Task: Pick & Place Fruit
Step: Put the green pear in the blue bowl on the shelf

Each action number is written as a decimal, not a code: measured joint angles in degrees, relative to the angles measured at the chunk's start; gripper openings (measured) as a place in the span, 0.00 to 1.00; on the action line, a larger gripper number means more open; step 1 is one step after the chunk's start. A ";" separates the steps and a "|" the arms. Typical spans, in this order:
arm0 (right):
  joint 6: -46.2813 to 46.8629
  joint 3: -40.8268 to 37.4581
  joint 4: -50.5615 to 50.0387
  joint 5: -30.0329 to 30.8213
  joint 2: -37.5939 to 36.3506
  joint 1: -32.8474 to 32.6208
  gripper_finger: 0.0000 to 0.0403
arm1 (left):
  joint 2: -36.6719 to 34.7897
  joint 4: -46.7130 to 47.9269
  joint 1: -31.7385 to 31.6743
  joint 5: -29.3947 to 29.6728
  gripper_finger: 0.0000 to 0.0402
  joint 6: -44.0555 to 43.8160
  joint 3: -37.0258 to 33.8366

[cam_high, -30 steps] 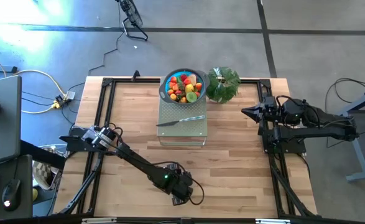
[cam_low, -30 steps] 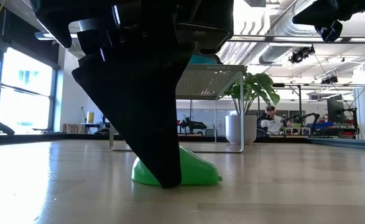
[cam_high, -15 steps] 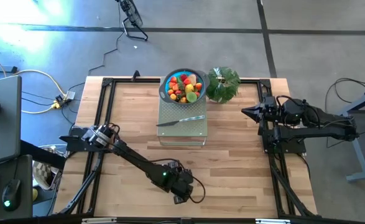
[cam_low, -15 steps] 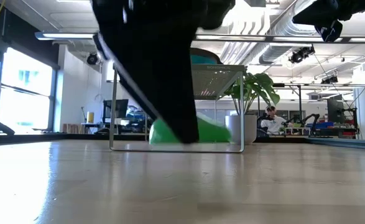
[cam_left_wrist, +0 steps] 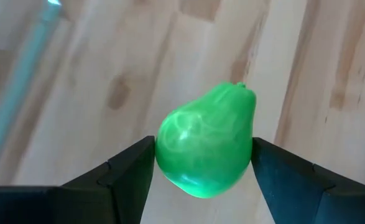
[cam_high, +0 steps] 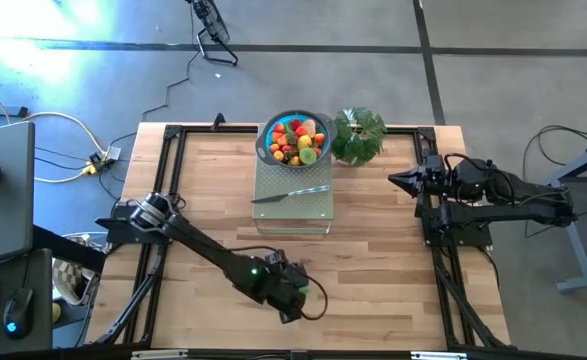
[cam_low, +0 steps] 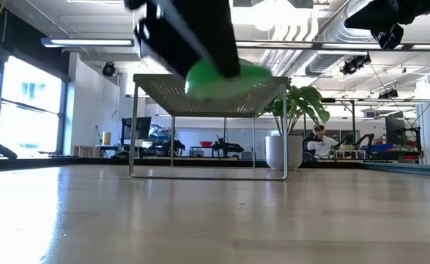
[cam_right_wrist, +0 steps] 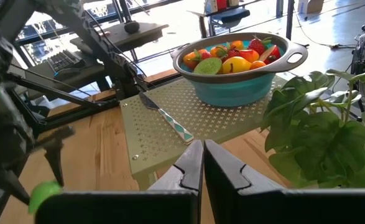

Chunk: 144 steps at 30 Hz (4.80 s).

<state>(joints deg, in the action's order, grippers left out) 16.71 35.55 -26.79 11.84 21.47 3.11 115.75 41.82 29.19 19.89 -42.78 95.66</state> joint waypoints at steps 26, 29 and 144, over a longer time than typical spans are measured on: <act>-0.21 0.00 0.00 0.25 0.00 0.00 0.02 | -23.16 2.95 -21.73 14.44 0.63 2.45 0.07; -0.28 0.00 0.00 0.24 0.00 0.00 0.02 | -24.13 2.44 -25.99 15.73 0.63 3.10 0.07; -1.53 0.00 0.00 3.02 0.02 0.02 0.02 | -19.26 -3.10 -45.68 7.66 0.63 11.17 0.04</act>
<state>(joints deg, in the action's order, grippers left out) 15.18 35.55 -26.79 14.85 21.50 3.13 96.49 38.72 -16.49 27.55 -31.62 95.70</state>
